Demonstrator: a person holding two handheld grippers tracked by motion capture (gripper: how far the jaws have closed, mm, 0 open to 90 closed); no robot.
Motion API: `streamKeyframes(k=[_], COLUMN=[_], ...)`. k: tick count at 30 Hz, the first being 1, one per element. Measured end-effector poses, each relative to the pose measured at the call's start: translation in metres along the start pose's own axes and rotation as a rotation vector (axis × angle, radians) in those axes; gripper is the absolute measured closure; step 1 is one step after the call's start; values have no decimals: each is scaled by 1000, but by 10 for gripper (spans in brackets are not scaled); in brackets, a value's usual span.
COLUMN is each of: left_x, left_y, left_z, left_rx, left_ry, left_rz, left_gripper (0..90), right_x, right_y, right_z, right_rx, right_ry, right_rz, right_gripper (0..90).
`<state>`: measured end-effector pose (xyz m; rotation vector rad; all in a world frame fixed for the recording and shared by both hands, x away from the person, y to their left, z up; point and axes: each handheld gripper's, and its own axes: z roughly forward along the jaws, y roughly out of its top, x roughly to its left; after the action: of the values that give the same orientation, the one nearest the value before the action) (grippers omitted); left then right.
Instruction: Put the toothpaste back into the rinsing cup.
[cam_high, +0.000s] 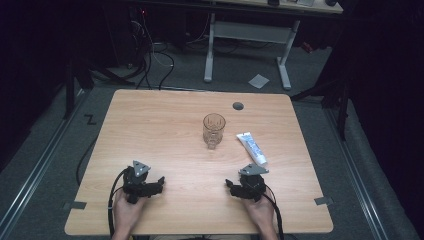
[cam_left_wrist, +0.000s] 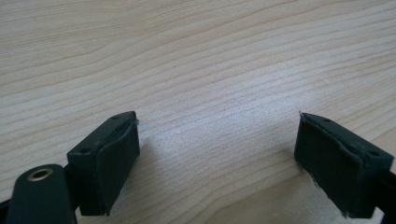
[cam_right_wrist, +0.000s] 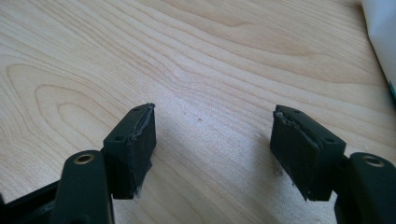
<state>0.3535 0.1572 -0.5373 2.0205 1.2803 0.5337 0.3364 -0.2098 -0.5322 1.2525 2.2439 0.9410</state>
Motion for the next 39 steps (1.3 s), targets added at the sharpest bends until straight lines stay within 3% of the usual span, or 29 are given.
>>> streamKeyframes(k=[39], left_x=[0], left_y=[0], left_z=[0], left_rx=[1], left_ry=[0], left_rz=[0], left_gripper=[143], right_x=[0], right_y=[-1], right_z=[-1], right_rx=[-2], right_ry=[-4], right_rz=[1], right_gripper=[325])
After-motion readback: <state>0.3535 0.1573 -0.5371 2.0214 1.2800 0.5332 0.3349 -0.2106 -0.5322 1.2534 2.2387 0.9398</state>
